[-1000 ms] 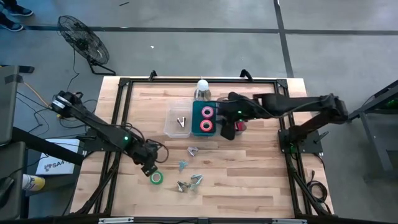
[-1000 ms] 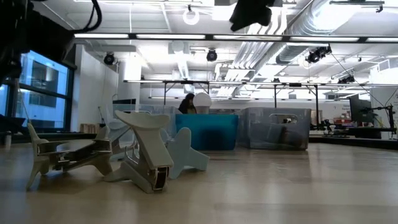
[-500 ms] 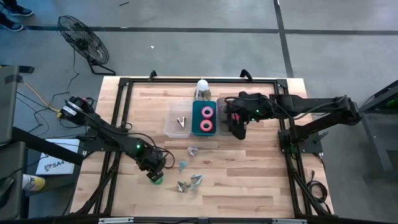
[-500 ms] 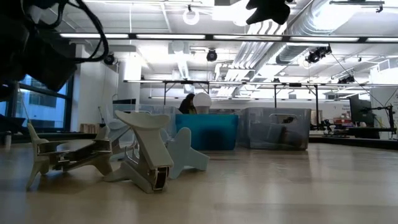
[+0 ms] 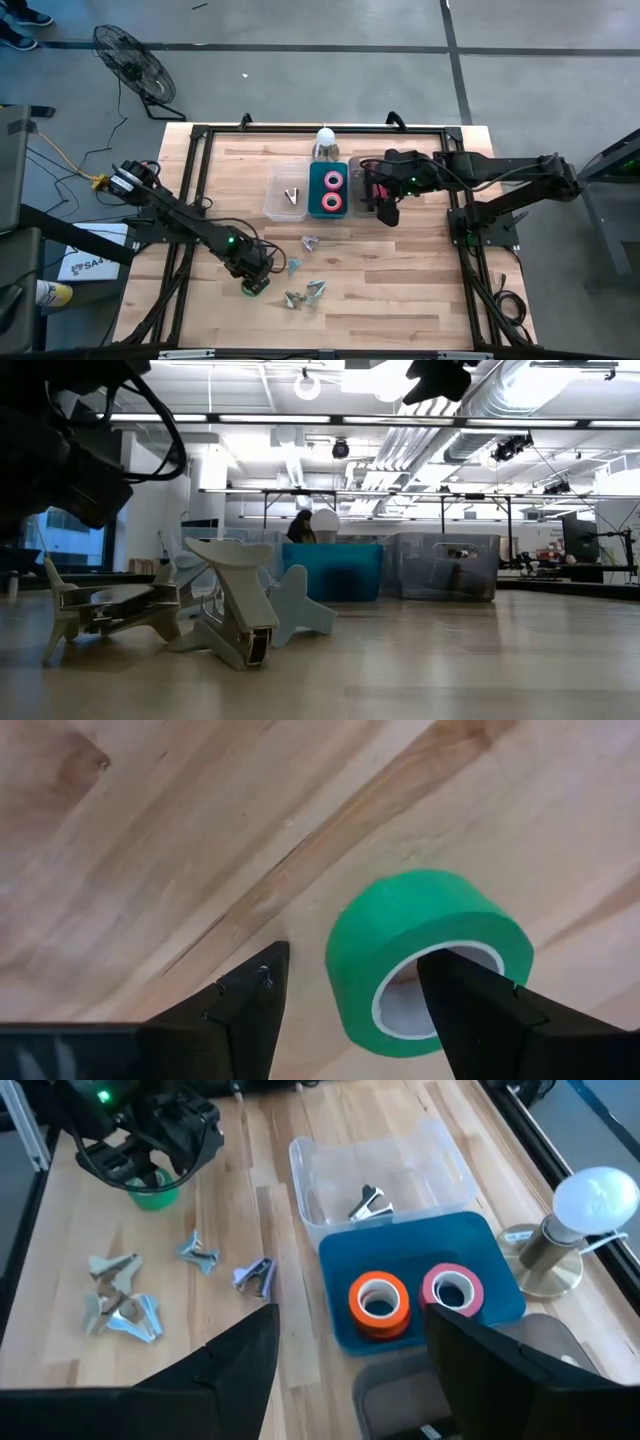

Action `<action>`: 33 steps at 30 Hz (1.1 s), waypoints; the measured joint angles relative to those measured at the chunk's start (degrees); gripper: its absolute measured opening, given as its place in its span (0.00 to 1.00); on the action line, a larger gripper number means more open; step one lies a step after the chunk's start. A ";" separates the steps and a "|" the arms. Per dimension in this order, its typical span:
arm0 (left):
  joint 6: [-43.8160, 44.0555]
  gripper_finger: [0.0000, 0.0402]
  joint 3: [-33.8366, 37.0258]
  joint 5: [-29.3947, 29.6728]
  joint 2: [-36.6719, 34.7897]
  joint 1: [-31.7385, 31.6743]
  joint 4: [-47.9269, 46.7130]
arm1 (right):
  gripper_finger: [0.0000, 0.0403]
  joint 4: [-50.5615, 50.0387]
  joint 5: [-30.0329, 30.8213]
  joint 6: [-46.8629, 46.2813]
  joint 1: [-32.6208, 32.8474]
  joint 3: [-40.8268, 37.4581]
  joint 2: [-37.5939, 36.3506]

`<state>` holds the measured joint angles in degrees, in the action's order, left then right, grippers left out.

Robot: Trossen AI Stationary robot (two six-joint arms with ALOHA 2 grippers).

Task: Pick and place Stapler, Stapler remover, tape
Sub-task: Put the green tape into the blue bin

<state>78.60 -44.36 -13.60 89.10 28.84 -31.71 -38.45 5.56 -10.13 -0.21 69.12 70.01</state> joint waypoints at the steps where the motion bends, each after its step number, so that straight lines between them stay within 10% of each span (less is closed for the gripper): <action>1: 0.18 0.55 0.00 -0.05 0.19 0.02 0.01 | 0.59 -0.22 0.04 0.01 0.00 0.00 -0.01; 20: 0.25 0.10 0.28 -1.27 1.07 0.00 -2.18 | 0.57 -0.27 0.29 1.88 0.00 0.00 0.01; 33: -8.48 0.09 -9.79 8.51 1.18 -1.47 -10.45 | 0.58 0.40 0.29 2.69 0.00 0.00 0.03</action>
<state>70.13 -54.15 -5.09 90.28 27.37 -42.15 -38.05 5.85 -7.44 -0.21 69.12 70.04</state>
